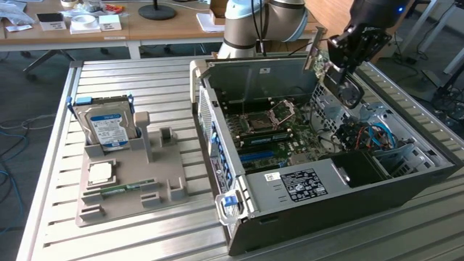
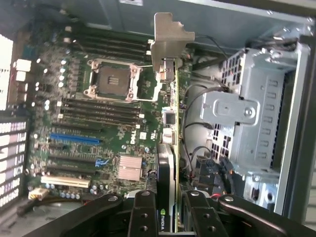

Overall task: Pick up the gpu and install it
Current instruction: 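Insert the gpu into the slot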

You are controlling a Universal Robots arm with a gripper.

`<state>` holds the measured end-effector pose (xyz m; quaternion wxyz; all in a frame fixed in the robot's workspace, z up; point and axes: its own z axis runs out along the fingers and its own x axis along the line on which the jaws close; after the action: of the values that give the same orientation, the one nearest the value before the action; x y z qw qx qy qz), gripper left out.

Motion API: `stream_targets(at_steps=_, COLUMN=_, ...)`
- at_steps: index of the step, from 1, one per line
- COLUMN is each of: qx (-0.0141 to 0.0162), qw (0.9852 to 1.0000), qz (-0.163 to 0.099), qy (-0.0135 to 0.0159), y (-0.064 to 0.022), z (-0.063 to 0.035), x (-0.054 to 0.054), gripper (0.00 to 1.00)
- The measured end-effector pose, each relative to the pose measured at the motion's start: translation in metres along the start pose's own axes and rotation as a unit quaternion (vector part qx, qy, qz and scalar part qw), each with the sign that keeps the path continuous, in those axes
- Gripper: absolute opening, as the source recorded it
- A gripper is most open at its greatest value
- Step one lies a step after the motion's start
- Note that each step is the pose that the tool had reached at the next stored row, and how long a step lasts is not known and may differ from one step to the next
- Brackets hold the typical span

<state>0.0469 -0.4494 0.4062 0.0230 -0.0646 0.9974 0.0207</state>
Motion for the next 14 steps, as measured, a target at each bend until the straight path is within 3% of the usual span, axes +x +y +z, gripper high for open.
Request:
stream_targets(at_steps=4, qx=-0.0017, qw=0.9994, qz=-0.036, qy=0.0014, y=0.0000, z=0.0001, x=0.0000, gripper=0.27)
stream_targets(at_steps=7, qx=-0.0030, qw=0.9980, qz=-0.063, qy=0.0024, y=0.0000, z=0.0002, x=0.0000, gripper=0.27)
stream_targets(at_steps=10, qx=-0.0043, qw=0.9959, qz=-0.090, qy=0.0035, y=0.0000, z=0.0003, x=0.0000, gripper=0.27)
stream_targets(at_steps=14, qx=-0.0060, qw=0.9919, qz=-0.127, qy=0.0049, y=0.0000, z=0.0004, x=0.0000, gripper=0.27)
